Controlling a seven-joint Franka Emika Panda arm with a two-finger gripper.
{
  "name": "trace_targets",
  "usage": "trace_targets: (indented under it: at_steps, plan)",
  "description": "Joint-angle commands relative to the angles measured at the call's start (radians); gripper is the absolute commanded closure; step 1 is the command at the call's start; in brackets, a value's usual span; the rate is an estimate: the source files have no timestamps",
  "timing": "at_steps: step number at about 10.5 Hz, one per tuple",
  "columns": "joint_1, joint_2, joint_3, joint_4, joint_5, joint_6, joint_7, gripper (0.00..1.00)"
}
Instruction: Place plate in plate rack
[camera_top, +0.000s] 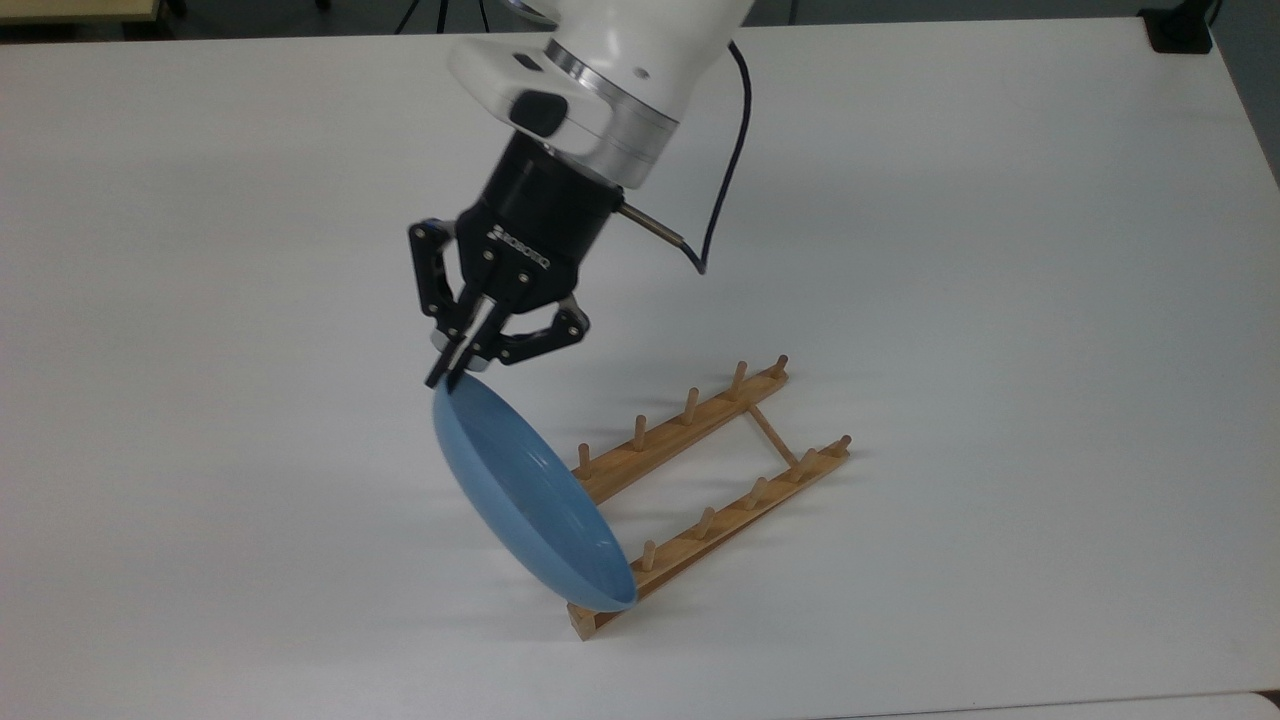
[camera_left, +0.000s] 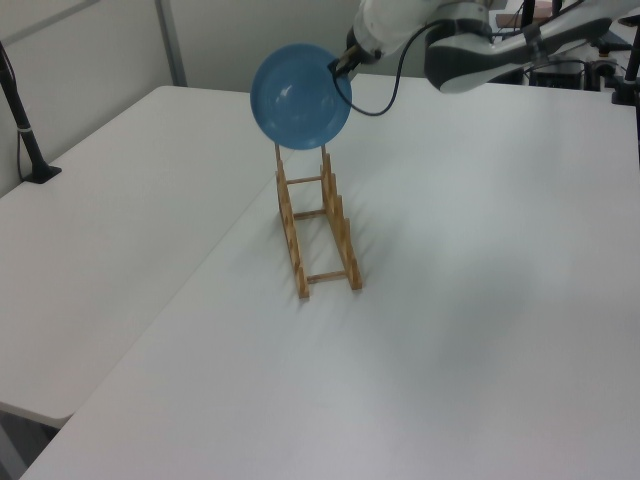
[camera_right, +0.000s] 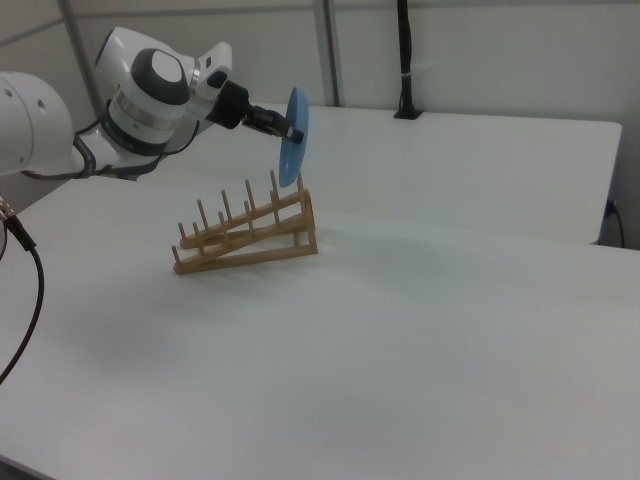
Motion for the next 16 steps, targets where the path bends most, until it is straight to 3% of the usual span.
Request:
trace_targets:
  at_steps: [1,4,5,6,7,8,10,13,14,16]
  plan:
    - [0.031,0.030,-0.007,0.011,-0.037,0.020,0.029,1.00]
    - [0.031,0.064,-0.009,0.012,-0.066,0.033,0.037,0.95]
    - [0.026,0.074,-0.007,0.012,-0.071,0.049,0.037,0.73]
    - [0.025,0.079,-0.007,0.011,-0.071,0.053,0.037,0.61]
    - [0.025,0.079,-0.007,0.012,-0.068,0.053,0.038,0.10]
    - [0.026,0.076,-0.007,0.012,-0.066,0.052,0.035,0.00]
    - [0.025,0.041,-0.004,0.014,-0.023,0.049,0.037,0.00]
    - [0.023,-0.072,-0.004,-0.027,0.258,0.017,-0.068,0.00]
    - [0.023,-0.115,-0.004,-0.058,0.382,-0.046,-0.186,0.00]
    - [0.017,-0.155,-0.007,-0.060,0.649,-0.278,-0.556,0.00]
